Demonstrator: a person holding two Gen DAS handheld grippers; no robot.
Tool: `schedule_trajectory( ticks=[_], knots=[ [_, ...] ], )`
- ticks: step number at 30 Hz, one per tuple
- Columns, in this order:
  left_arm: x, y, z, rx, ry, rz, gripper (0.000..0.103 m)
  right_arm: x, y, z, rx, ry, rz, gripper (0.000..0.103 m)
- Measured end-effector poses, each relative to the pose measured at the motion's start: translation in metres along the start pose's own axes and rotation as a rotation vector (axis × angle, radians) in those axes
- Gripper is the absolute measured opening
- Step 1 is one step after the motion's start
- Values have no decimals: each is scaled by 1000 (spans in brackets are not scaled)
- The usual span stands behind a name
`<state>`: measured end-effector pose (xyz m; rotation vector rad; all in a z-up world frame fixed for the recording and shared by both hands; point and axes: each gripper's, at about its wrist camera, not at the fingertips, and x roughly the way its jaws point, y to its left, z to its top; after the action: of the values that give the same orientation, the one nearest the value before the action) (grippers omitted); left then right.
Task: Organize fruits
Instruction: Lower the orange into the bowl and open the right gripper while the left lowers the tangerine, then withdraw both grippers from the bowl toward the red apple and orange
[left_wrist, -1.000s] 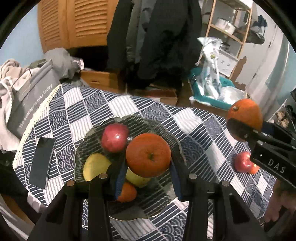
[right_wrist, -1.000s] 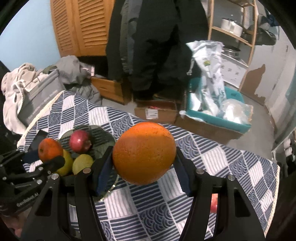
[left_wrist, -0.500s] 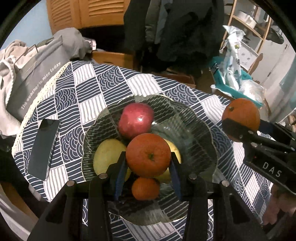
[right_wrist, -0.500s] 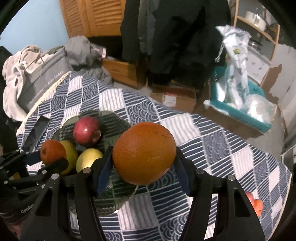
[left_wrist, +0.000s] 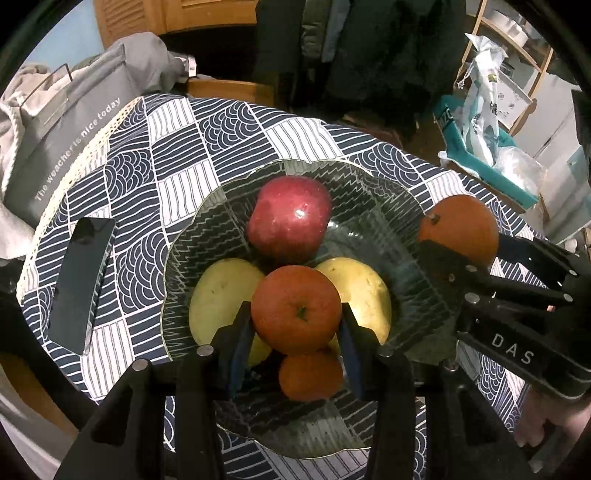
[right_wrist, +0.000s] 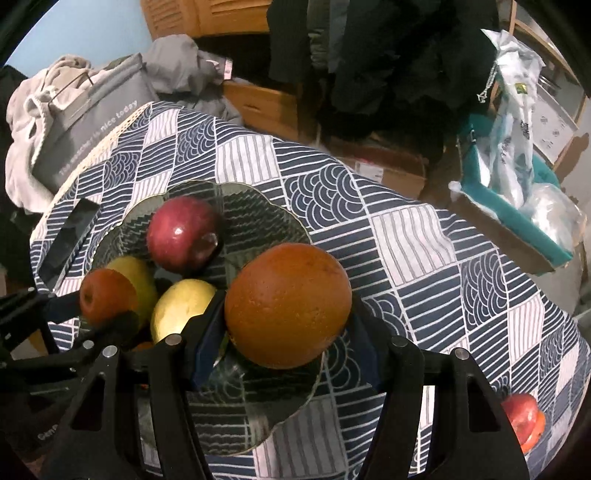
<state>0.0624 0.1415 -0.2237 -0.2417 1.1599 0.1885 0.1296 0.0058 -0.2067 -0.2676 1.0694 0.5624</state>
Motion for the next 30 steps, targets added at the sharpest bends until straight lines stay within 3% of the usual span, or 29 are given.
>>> schedule_trajectory(
  ticks=[4,6,11,15,18,30],
  knots=[
    [2,2,1,-4,12,3,47,3,2,6,6,5,26,64],
    [2,3,1,-8,11,-9,56,5,0,8,19,16,51,64],
    [-8,0,2,0,-25,-2,64,9,-2,9,32,26,55,64],
    [-11,-3,3,11,-35,5,64,7,-1,9,35,13,59,65],
    [-14,-3,3,15,-41,3,64,-6,-2,15,45,-37,84,71],
    [-33,-8,5,21,-77,-8,64,-47,-12,24,76,-117,48,71]
  ],
)
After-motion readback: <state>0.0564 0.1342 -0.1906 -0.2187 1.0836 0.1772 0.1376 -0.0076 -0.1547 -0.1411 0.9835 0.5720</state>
